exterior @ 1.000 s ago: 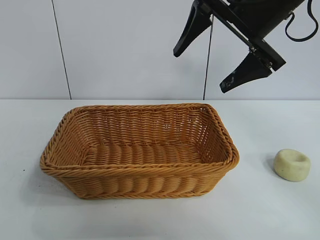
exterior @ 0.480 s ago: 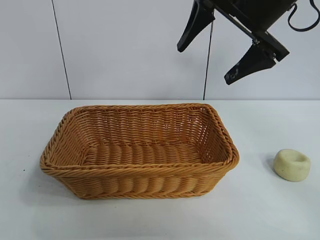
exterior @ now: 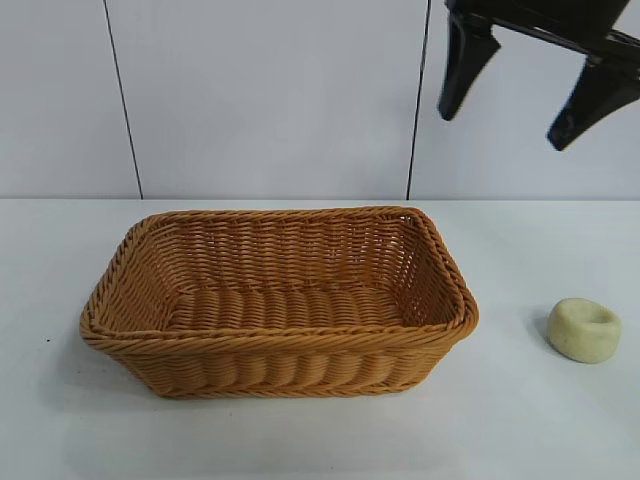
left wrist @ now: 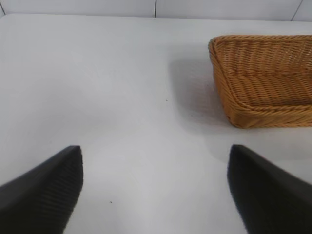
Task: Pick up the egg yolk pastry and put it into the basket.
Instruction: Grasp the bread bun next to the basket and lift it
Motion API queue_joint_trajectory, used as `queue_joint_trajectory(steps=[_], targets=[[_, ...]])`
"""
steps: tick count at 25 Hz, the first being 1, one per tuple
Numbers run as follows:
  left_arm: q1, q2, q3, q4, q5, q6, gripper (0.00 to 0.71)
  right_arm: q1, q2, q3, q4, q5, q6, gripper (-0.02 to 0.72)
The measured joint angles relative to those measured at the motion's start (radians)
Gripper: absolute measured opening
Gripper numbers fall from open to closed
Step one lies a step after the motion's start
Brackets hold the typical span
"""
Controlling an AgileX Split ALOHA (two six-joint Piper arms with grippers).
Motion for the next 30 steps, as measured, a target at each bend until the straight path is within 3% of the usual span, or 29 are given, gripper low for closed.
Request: queue_joint_trajectory(steps=[5,12,19,30], targets=[[0.0,0.0,0.0,0.0,0.0,0.0,0.605,-0.07,0.0,0.0,-0.041,0.04,-0.011,0.694],[0.0,0.0,0.0,0.0,0.0,0.0,0.605,-0.075,0.0,0.033,-0.064,0.043,-0.02,0.694],[0.0,0.0,0.0,-0.001,0.0,0.0,0.605,-0.075,0.048,0.156,-0.077,-0.019,-0.021,0.694],[0.0,0.0,0.0,-0.001,0.0,0.0,0.605,-0.075,0.248,0.168,-0.108,-0.13,-0.001,0.694]])
